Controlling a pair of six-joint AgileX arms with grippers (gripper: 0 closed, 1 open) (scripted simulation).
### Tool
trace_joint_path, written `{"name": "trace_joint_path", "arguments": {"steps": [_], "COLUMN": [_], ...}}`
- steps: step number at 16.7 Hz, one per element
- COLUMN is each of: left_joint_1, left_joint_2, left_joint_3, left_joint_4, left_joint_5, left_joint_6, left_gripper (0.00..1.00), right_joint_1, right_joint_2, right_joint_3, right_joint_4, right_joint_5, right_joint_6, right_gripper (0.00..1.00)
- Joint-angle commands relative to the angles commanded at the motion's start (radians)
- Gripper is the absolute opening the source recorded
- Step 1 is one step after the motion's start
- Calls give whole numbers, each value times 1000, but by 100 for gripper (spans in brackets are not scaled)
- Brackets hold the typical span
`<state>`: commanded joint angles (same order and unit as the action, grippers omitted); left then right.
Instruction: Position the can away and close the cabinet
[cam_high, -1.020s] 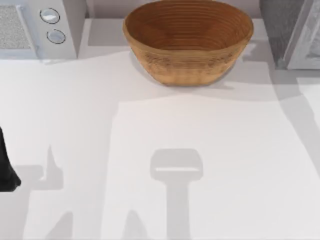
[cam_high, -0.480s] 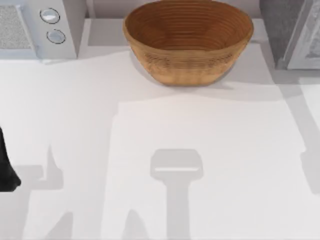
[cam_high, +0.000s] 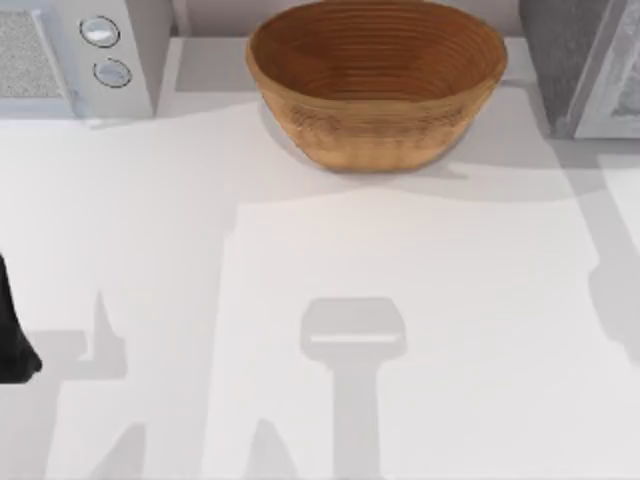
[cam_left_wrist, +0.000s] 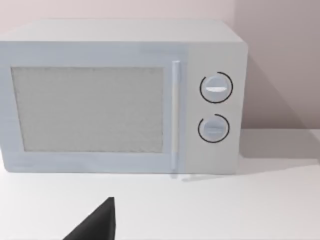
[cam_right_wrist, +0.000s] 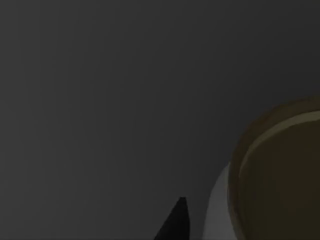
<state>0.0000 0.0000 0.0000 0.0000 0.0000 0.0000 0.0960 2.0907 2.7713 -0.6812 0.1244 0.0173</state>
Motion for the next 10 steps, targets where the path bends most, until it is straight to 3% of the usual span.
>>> {"name": "trace_joint_path", "arguments": {"steps": [4,10], "left_joint_1": [0,0], "left_joint_2": [0,0], "left_joint_3": [0,0], "left_joint_4": [0,0], "left_joint_5": [0,0], "left_joint_6": [0,0], "left_gripper": [100,100], "right_joint_1": [0,0], "right_joint_2": [0,0], "right_joint_3": [0,0], "right_joint_4": [0,0], "right_joint_5": [0,0], "right_joint_6": [0,0], "right_gripper": [0,45]}}
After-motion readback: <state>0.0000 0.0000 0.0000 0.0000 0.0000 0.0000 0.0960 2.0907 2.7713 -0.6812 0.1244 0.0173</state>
